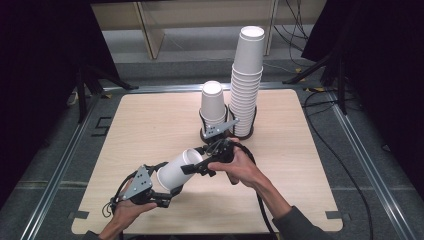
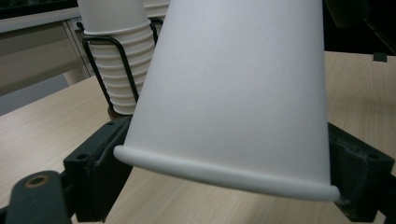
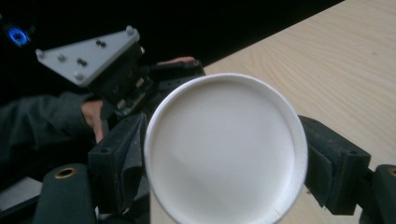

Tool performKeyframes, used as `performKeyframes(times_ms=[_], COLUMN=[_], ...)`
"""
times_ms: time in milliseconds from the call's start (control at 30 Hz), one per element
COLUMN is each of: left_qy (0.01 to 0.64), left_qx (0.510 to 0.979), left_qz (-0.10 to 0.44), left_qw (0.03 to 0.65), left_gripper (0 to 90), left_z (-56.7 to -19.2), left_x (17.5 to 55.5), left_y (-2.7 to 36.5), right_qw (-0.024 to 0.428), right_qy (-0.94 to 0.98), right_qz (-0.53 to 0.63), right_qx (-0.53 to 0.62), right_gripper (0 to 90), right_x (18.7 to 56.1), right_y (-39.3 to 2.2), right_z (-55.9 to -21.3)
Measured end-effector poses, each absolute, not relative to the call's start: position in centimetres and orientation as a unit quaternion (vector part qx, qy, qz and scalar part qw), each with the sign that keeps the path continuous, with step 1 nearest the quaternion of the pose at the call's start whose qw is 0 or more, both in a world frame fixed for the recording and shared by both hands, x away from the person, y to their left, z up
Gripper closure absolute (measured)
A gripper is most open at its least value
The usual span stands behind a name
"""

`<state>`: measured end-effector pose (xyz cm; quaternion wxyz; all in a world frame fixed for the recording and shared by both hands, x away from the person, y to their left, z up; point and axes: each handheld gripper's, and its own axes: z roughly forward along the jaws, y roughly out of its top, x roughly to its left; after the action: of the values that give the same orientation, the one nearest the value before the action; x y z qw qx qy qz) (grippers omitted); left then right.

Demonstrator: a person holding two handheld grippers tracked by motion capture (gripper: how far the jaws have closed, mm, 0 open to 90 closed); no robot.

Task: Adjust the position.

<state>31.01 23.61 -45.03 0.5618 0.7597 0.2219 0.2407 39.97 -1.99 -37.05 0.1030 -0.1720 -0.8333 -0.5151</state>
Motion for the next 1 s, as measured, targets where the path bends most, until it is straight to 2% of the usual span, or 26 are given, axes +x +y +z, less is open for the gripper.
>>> performKeyframes(times_ms=[33, 133, 433, 767, 867, 900, 1000], left_qy=[0.223, 0.218, 0.208, 0.202, 0.2, 0.2, 0.2], left_qx=[0.767, 0.777, 0.799, 0.805, 0.809, 0.809, 0.813], left_qz=[0.242, 0.251, 0.268, 0.26, 0.257, 0.257, 0.254], left_qw=[0.551, 0.534, 0.497, 0.493, 0.49, 0.489, 0.484], left_gripper=[13.6, 13.9, 13.9, 13.9, 13.9, 13.9, 14.0], left_z=[-45.0, -45.0, -45.1, -45.0, -45.0, -44.9, -44.9], left_x=[30.9, 30.9, 30.8, 30.6, 30.5, 30.5, 30.6], left_y=[23.7, 23.6, 23.2, 23.0, 23.0, 23.1, 23.2], right_qw=[0.066, 0.04, 0.026, 0.052, 0.059, 0.075, 0.082], right_qy=[-0.853, -0.87, -0.874, -0.877, -0.876, -0.874, -0.873], right_qz=[-0.493, -0.472, -0.467, -0.457, -0.457, -0.456, -0.456], right_qx=[-0.157, -0.136, -0.135, -0.142, -0.142, -0.152, -0.149], right_gripper=[18.1, 17.7, 16.8, 16.3, 19.9, 22.6, 23.4], right_x=[39.7, 39.2, 39.3, 39.8, 39.9, 39.7, 40.0], right_y=[-2.1, -2.2, -2.3, -2.1, -2.1, -2.2, -2.4], right_z=[-36.6, -36.3, -36.2, -37.0, -37.2, -37.2, -37.3])
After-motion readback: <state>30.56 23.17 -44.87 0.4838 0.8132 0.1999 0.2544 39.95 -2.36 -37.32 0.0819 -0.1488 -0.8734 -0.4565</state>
